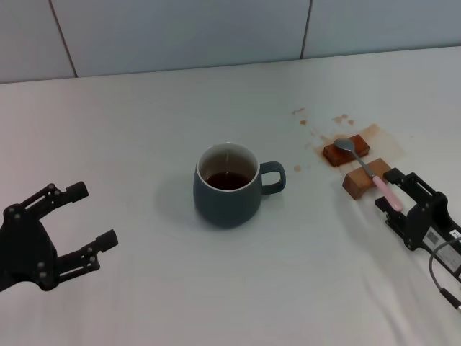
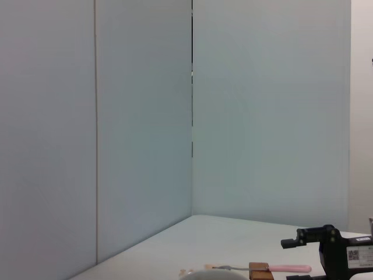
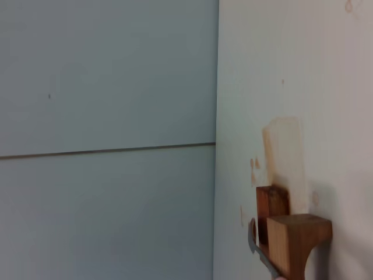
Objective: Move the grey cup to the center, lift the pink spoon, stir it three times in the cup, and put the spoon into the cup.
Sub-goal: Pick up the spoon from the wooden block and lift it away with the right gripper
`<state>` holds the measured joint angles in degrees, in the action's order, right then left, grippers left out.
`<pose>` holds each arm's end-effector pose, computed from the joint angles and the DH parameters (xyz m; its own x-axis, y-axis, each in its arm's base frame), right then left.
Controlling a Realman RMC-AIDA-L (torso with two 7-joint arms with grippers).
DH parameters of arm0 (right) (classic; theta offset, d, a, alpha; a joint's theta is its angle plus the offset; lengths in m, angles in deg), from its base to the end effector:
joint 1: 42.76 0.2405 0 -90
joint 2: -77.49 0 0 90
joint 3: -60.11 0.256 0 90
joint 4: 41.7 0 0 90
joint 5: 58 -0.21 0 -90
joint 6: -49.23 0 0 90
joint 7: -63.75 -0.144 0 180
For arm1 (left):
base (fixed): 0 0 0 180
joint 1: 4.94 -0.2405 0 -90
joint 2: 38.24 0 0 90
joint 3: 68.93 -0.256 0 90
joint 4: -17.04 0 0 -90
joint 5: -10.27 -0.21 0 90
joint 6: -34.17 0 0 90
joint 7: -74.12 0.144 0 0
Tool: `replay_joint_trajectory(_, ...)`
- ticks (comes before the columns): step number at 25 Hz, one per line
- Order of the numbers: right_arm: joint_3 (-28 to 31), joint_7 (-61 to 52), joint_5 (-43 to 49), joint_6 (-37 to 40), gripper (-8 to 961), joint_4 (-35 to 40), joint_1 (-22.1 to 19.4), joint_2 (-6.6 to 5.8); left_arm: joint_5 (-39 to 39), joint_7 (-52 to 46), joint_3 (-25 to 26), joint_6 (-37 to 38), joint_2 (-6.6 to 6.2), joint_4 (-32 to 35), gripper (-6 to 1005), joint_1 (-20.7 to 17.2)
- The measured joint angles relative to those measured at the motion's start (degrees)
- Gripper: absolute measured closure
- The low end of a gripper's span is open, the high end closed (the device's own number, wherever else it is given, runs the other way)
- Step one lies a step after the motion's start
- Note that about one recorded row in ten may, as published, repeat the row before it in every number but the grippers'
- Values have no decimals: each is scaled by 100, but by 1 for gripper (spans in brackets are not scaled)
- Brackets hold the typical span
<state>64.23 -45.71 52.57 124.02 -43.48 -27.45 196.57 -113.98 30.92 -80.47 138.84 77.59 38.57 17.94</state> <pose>0.3659 0.2389 -0.0446 -0.6768 -0.3760 -0.6329 -0.7176 0.1452 0.6812 -0.3140 0.2530 0.0172 0.7402 0.0141 0.6722 0.3267 -0.8814 -0.3413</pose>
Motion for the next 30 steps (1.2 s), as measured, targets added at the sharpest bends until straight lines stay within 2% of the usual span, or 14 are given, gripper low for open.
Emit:
replay_joint_trajectory(12, 19, -21, -1, -93, 337, 12, 75, -4, 64, -25, 3, 0, 9, 0, 137, 16)
replay_joint_trajectory(20, -12, -28, 7, -107, 523, 79, 107, -8, 124, -35, 3, 23, 10, 0, 137, 23)
replay_joint_trajectory(30, -12, 30, 4, -111, 618, 189, 109, -4, 247, -48, 3, 150, 10, 0, 137, -2)
